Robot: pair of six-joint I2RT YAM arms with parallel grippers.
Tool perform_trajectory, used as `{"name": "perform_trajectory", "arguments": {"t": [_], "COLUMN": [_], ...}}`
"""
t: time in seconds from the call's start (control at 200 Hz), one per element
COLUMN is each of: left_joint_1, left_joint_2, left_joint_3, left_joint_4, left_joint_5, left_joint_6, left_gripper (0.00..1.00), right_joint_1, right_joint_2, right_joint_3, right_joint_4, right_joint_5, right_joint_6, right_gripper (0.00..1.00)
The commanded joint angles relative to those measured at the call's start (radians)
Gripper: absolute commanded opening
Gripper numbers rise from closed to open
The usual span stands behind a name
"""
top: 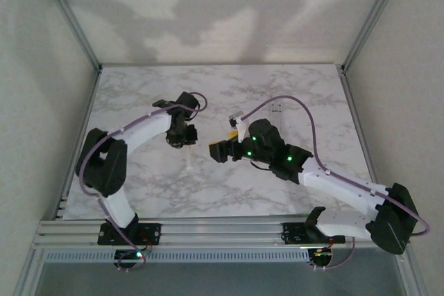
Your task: Load the batteries into the remote control
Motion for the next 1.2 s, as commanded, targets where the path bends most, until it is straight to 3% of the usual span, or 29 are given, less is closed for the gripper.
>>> {"name": "perform_trajectory", "arguments": {"t": [0.0,0.32,0.496,1.197], "left_joint_1": [-0.034,-0.058,-0.066,-0.086], "left_joint_2": [0.097,0.367,0.473,0.608], "left_joint_3": [0.134,0.431,0.566,0.732], "left_joint_4": [-0.113,-0.195,-0.26,-0.279], "left_joint_5": [-0.1,-0.124,-0.15,-0.093], "left_joint_6": [0.012,-0.005,-0.001,0.004], "left_gripper": [0.0,0.0,0.07,0.31], "right_joint_1": [-0.01,-0.021,-0.025,-0.03], "right_joint_2": [-0.062,-0.154,-0.202,-0.274], "right_joint_3": [-0.029,-0.07,-0.089,-0.138], "right_joint_4": [-0.03,-0.08,-0.106,-0.131], "right_joint_5": [0.075,0.12,0.149,0.177], "right_joint_6": [0.006,-0.006,-0.014,0.007], "right_gripper": [0.96,0.99,0.99,0.99]}}
